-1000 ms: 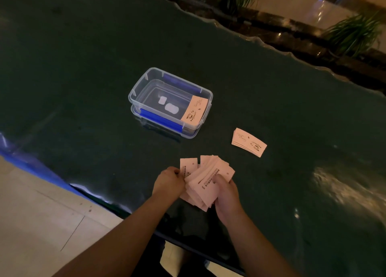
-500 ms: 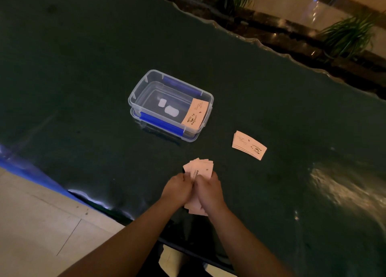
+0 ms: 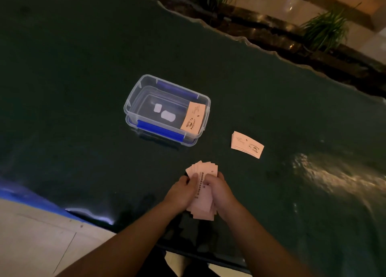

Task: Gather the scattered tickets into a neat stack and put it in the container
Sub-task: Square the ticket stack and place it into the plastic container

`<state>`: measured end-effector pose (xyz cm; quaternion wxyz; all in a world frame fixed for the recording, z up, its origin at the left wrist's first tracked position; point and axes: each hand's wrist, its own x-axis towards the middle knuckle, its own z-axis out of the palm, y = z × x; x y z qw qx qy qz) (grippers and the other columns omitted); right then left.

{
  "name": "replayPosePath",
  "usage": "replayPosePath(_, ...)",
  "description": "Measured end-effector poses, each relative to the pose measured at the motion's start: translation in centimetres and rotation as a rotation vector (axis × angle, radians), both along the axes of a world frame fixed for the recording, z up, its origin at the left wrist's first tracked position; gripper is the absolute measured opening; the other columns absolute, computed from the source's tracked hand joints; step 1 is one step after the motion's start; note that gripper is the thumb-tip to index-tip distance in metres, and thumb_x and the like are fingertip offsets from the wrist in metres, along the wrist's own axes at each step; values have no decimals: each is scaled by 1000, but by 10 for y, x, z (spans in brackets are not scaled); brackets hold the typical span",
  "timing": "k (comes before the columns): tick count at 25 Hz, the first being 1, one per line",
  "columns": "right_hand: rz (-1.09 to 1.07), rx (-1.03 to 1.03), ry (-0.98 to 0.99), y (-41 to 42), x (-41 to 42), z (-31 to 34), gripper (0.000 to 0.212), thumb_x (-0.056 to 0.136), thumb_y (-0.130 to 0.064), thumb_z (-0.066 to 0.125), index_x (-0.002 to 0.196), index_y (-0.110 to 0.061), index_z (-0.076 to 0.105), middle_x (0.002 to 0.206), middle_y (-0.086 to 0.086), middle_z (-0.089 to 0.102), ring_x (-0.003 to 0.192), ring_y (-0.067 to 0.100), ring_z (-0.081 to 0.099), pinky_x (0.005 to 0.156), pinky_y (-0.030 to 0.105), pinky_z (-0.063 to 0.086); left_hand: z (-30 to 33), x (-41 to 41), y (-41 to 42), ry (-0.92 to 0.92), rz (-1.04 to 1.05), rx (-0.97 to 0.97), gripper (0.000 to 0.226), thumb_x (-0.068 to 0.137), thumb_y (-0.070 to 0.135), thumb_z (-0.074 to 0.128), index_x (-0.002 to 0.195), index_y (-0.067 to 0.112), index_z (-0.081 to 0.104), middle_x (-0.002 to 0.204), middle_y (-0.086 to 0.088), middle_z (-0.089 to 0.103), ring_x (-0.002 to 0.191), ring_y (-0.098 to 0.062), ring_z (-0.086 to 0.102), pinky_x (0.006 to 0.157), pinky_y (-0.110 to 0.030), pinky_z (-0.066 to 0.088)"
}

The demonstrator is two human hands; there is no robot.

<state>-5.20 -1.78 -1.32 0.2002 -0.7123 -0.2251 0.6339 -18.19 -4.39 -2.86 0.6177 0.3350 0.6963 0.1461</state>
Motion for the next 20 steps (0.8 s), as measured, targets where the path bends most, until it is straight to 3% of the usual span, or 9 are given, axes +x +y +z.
replayPosePath(2, 27, 7, 45, -1, 0, 5, 44, 96, -12, 60, 136, -26, 54, 117, 8, 76, 99, 29, 77, 73, 41, 61, 6, -6, 1, -74, 46, -35, 65, 101, 67, 30, 139, 18, 52, 122, -5, 65, 103, -20, 65, 84, -37, 51)
replayPosePath(6, 93, 31, 120, -4, 6, 21, 35, 95, -25, 66, 129, -30, 67, 108, 4, 85, 96, 24, 83, 78, 44, 66, 15, -13, 8, -431, 186, -111, 58, 98, 63, 48, 129, 17, 68, 117, -14, 76, 109, -31, 72, 104, -51, 52)
replayPosePath(9, 252, 106, 85, 5, 22, 43, 47, 88, -34, 77, 133, -34, 66, 115, -1, 84, 103, 20, 81, 95, 50, 64, 17, -13, 11, -569, 192, -70, 62, 83, 59, 70, 129, 17, 69, 117, -15, 77, 109, -32, 73, 96, -49, 56)
replayPosePath(12, 275, 173, 59, 12, 39, 62, 73, 75, -47, 87, 141, -32, 61, 123, -3, 80, 106, 17, 79, 96, 47, 62, 21, -8, 22, -686, 181, -64, 63, 79, 54, 77, 132, 20, 67, 120, -16, 76, 111, -33, 72, 90, -47, 55)
replayPosePath(14, 175, 206, 105, 11, 55, 67, 78, 70, -54, 87, 140, -30, 64, 127, 0, 79, 112, 22, 78, 102, 53, 59, 24, 3, 31, -730, 206, -62, 70, 69, 52, 87, 128, 19, 70, 121, -17, 75, 111, -34, 72, 88, -48, 55)
replayPosePath(17, -153, 253, 309, 6, 85, 71, 41, 79, -49, 81, 111, -24, 84, 115, 12, 83, 104, 31, 80, 99, 54, 58, 29, 34, 41, -809, 333, -38, 78, 52, 45, 99, 121, 17, 75, 122, -18, 75, 111, -35, 73, 83, -50, 60)
replayPosePath(18, -284, 251, 378, 3, 94, 71, 39, 78, -51, 78, 103, -22, 86, 111, 14, 84, 101, 32, 81, 98, 54, 58, 31, 46, 43, -833, 387, -26, 84, 49, 42, 101, 123, 16, 73, 122, -18, 75, 110, -34, 73, 80, -49, 62)
replayPosePath(20, -385, 326, 438, -2, 108, 67, 49, 80, -54, 76, 114, -19, 83, 115, 15, 83, 107, 34, 79, 95, 53, 59, 34, 71, 47, -868, 463, 6, 90, 44, 37, 104, 125, 14, 71, 120, -17, 76, 107, -33, 75, 76, -45, 63)
